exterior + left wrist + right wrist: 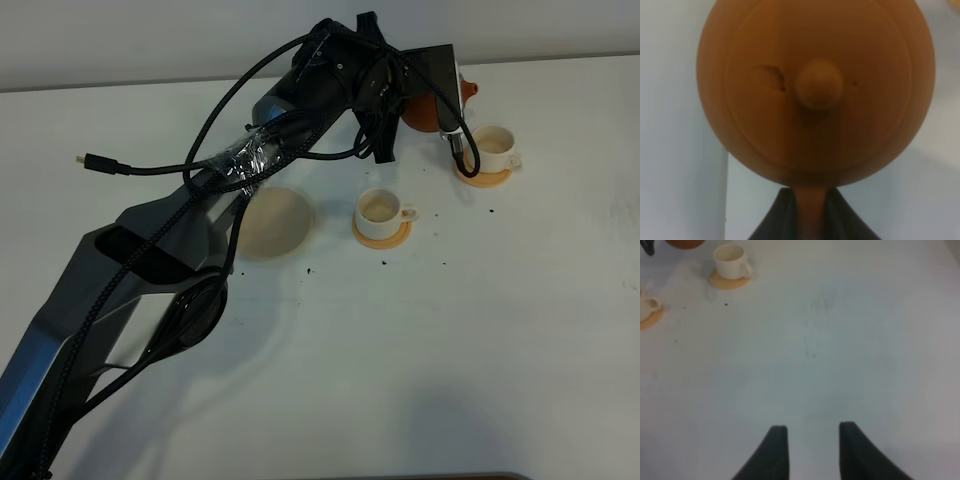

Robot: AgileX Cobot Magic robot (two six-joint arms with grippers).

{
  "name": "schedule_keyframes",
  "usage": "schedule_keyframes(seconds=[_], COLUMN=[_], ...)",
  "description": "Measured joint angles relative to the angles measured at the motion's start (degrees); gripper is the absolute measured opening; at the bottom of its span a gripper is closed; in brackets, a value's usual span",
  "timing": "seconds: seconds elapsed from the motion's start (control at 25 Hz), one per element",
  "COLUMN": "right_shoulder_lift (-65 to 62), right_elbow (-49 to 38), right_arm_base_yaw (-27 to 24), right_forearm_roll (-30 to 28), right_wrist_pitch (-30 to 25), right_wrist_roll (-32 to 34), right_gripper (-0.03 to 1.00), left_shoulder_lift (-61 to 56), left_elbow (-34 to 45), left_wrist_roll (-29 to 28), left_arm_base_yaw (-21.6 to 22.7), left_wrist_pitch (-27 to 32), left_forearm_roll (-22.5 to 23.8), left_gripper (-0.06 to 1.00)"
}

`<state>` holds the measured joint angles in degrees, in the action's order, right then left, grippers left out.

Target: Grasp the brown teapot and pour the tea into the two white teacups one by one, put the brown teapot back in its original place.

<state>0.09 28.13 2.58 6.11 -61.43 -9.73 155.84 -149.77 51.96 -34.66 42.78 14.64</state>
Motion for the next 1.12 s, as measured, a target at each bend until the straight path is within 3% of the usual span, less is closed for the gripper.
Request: schedule_keyframes(seconds=[1.12], right_shoulder_lift=[0.0], right_elbow=[0.0], right_arm_base_yaw=[0.0], right_forearm_roll=[0.0], right_wrist_pitch=[0.0], right_wrist_roll=[0.0], right_gripper=[0.24], left_shoulder_lift=[1.99], left_elbow=[0.0], left_wrist_roll=[6.51], left_arm_base_yaw=[-1.66], left_wrist_pitch=[-3.48], left_forearm_roll=[5.98], left_gripper=[0.11])
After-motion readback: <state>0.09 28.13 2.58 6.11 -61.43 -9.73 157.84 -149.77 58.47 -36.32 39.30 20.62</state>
